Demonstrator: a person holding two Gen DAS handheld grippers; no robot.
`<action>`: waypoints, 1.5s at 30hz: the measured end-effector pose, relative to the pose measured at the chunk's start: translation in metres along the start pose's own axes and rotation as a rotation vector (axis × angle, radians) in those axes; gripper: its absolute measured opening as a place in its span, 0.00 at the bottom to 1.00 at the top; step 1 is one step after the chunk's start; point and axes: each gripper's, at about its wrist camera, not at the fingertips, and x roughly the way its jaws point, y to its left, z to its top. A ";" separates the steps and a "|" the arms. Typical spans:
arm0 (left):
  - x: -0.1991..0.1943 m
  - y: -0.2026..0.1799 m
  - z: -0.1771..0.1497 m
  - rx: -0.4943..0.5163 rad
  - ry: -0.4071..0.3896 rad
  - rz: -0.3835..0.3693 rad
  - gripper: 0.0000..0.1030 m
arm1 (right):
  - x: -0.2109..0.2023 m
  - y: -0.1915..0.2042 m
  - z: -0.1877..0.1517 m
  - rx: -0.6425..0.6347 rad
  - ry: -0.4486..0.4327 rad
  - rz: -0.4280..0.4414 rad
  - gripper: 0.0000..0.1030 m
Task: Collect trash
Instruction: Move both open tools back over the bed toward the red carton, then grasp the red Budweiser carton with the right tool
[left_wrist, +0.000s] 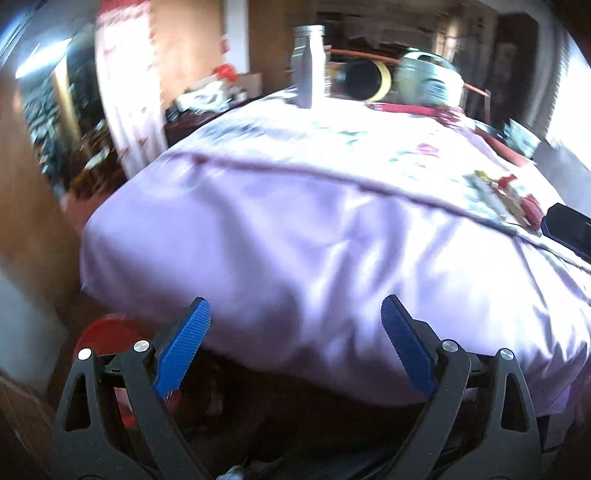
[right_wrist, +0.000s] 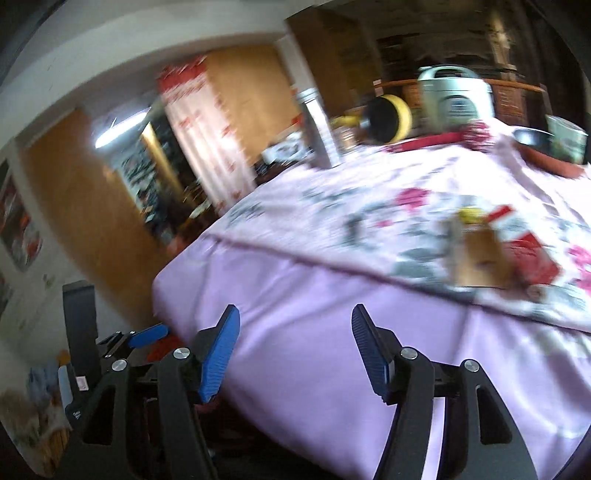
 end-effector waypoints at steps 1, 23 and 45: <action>0.001 -0.009 0.004 0.020 -0.006 -0.004 0.88 | -0.006 -0.013 0.002 0.018 -0.014 -0.010 0.62; 0.063 -0.179 0.090 0.290 0.023 -0.105 0.89 | -0.032 -0.192 0.044 0.216 -0.043 -0.218 0.74; 0.108 -0.174 0.104 0.240 0.102 -0.156 0.91 | 0.010 -0.212 0.065 0.173 0.012 -0.255 0.02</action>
